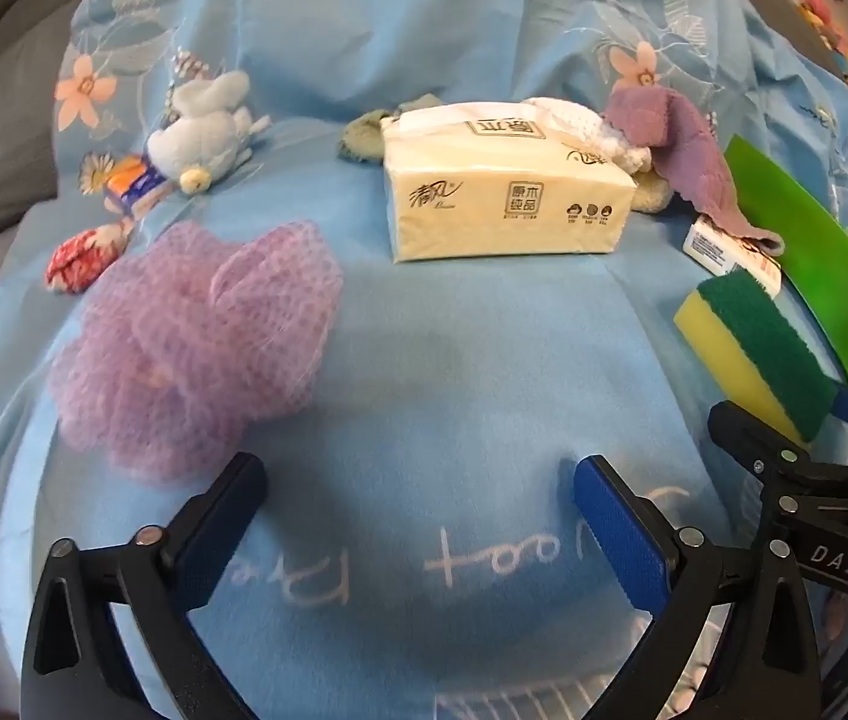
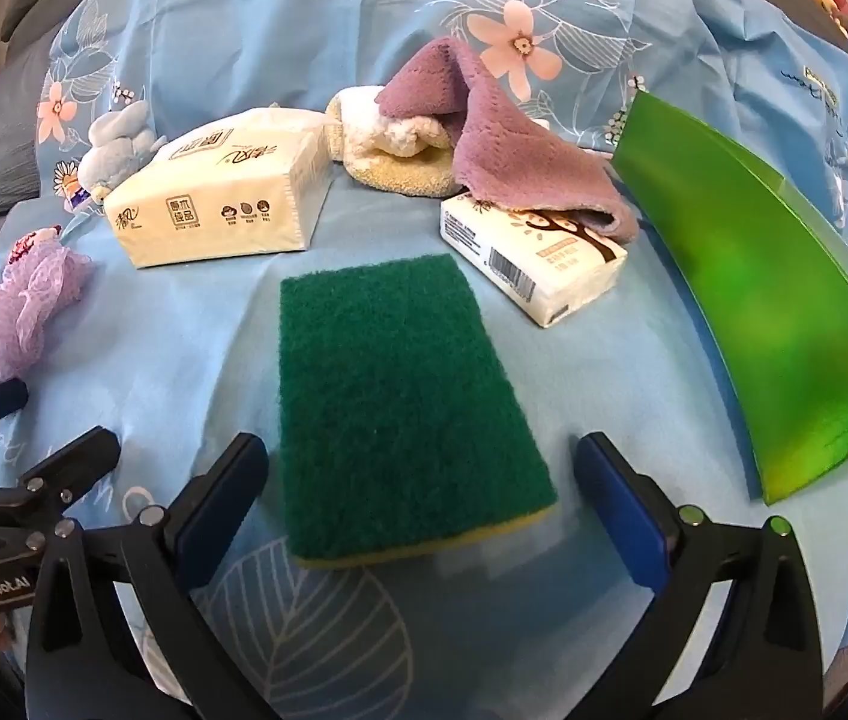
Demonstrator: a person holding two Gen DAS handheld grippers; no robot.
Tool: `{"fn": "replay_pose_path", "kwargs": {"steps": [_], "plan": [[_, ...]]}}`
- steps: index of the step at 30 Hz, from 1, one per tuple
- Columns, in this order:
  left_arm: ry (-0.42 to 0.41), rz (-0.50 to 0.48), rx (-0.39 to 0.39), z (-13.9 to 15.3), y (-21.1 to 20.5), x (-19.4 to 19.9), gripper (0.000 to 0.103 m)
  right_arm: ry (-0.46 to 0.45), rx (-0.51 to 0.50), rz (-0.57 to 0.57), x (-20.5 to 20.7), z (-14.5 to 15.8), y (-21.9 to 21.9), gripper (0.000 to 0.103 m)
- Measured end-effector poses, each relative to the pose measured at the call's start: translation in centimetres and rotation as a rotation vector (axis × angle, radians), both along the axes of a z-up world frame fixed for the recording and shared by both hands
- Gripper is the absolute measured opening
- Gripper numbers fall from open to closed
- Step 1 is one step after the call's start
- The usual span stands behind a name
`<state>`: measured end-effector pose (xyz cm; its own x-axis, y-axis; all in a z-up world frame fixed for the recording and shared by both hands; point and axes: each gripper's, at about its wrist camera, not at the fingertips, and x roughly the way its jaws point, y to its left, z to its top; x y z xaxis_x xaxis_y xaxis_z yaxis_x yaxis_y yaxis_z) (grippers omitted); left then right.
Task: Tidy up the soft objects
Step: 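Move the left tool toward the purple mesh bath puff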
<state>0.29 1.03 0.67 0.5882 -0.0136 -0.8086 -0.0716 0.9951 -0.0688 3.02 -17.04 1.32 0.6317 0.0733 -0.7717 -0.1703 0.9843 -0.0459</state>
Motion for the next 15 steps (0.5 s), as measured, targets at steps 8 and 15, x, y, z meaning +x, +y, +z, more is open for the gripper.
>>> {"fn": "replay_pose_path", "kwargs": {"steps": [8,15], "plan": [[-0.144,0.042,-0.016,7.5,2.4,-3.3,0.103,-0.061,0.053,-0.014,-1.9,3.9,-0.8,0.100],[-0.110,0.176,-0.123,9.1,7.7,-3.4,0.103,-0.120,0.102,0.057,-3.0,9.0,1.8,0.101]]}}
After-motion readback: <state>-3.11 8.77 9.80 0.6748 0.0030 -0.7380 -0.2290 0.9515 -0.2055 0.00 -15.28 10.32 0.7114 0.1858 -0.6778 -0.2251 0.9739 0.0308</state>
